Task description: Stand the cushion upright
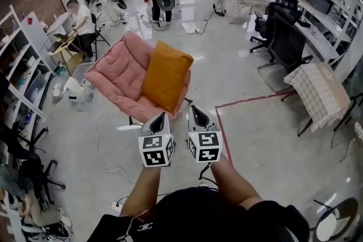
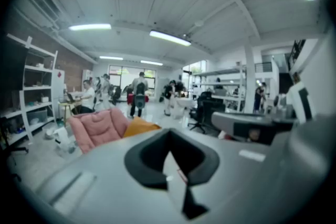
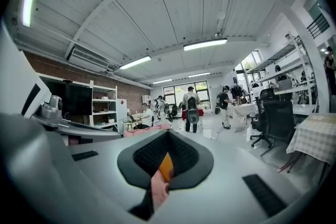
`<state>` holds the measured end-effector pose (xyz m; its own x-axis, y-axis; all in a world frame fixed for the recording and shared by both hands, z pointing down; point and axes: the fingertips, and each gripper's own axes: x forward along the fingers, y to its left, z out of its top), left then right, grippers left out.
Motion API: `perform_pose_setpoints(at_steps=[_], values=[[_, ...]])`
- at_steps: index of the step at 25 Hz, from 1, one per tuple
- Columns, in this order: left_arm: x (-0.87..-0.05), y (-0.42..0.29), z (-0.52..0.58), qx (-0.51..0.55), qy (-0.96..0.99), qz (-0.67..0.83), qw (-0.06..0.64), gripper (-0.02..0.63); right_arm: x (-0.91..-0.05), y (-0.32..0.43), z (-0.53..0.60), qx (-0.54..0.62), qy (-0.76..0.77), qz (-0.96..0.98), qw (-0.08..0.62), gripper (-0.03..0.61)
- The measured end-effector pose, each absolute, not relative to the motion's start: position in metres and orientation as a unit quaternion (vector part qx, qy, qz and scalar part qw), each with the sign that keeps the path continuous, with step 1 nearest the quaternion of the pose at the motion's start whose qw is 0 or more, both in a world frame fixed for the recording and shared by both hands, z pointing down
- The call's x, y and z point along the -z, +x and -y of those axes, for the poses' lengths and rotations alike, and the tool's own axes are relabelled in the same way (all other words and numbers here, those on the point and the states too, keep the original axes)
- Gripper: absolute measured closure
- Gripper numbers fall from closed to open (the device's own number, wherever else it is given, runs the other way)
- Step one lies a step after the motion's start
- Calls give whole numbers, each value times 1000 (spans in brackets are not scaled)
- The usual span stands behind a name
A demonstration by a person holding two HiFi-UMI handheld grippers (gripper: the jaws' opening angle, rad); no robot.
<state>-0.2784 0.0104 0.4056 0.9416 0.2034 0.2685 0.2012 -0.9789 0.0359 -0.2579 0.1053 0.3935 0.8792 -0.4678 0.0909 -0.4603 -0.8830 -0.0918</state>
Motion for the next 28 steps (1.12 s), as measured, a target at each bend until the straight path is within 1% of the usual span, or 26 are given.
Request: perform_pose_setpoints(at_steps=[12,19,28], values=[[-419,-240,-92,-140,983,-118,3,618,-409,-228,-176,70,-966,-246,31,581],[-429,-225,-115,-144,981,-123,-39,618,-421,-212,-186,80,-965,-248,28,581],[-435,-183,-100,-138,983,-118,-6,618,-429,-174,-179,83,-964,-253,16,581]])
